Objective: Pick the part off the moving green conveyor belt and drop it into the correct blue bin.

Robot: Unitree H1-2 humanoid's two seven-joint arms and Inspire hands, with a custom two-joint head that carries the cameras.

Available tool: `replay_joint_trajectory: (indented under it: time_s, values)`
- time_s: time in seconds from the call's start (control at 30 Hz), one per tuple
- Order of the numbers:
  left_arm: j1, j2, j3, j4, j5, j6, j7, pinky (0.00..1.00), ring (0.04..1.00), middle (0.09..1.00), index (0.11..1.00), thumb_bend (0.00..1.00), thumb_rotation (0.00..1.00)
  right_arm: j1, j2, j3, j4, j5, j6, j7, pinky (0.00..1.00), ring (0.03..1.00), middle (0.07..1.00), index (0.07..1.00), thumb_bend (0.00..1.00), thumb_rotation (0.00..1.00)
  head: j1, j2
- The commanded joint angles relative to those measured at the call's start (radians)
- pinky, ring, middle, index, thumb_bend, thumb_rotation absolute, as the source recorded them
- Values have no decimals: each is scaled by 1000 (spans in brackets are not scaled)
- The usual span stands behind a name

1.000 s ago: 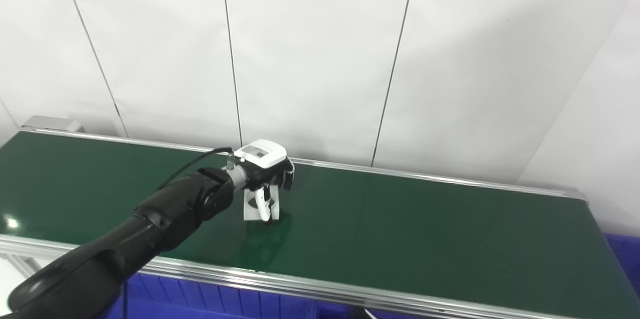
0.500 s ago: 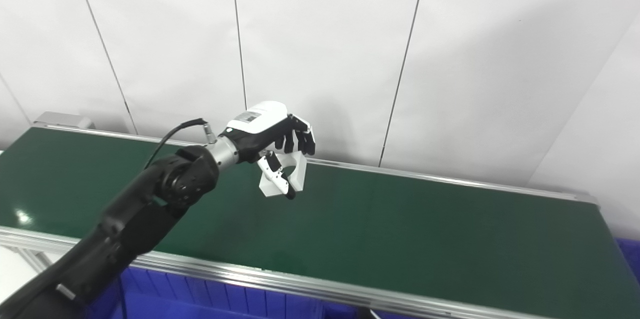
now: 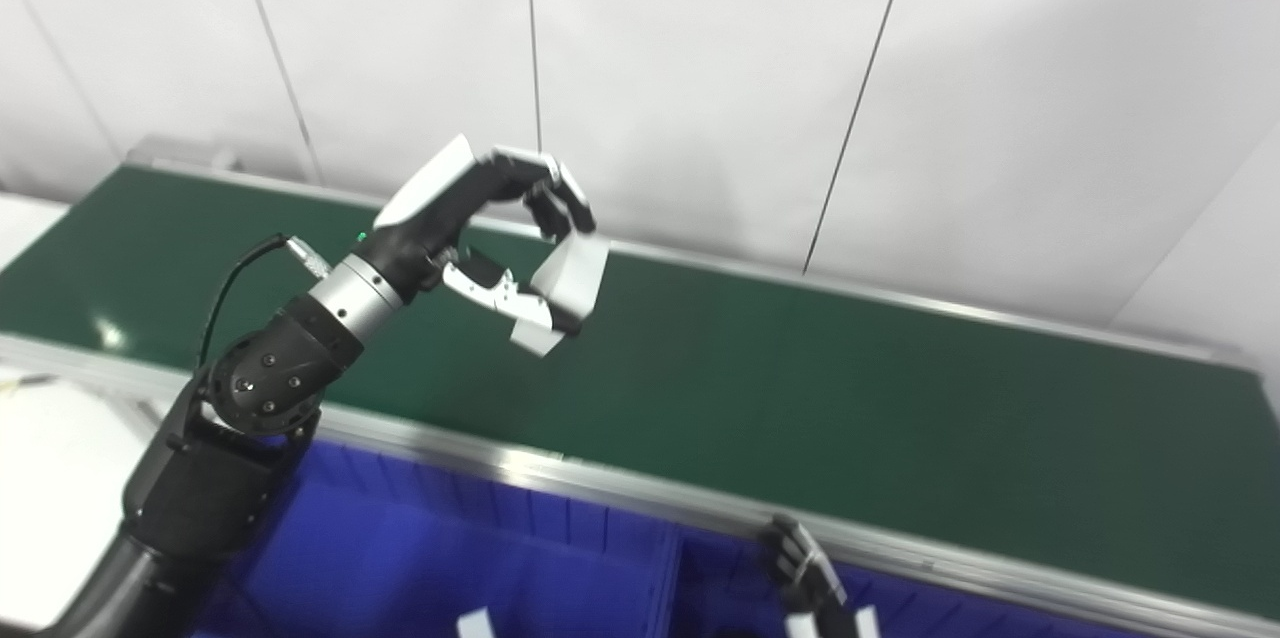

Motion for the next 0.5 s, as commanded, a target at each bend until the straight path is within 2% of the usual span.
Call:
replay_joint_trajectory:
  time_s: [0.0,0.17,0.3,0.47]
  values:
    - [31,-13,43,-47,-58,10,41,434,458,489,496,504,0,-7,-5,-14,-52,8,-38,20,790,782,876,874,720,971,13,8]
    - [158,-47,79,-103,-101,-8,66,396,445,492,501,503,0,2,-20,-34,-86,23,-38,59,796,784,872,879,691,967,51,34]
    - [250,-32,88,-134,-96,-12,68,404,450,494,498,504,0,5,-23,-50,-102,29,-38,85,814,779,864,877,661,970,75,52]
    - [366,13,111,-162,-31,-20,69,406,449,503,491,505,0,8,-24,-74,-119,49,-38,125,789,781,869,880,639,960,112,75]
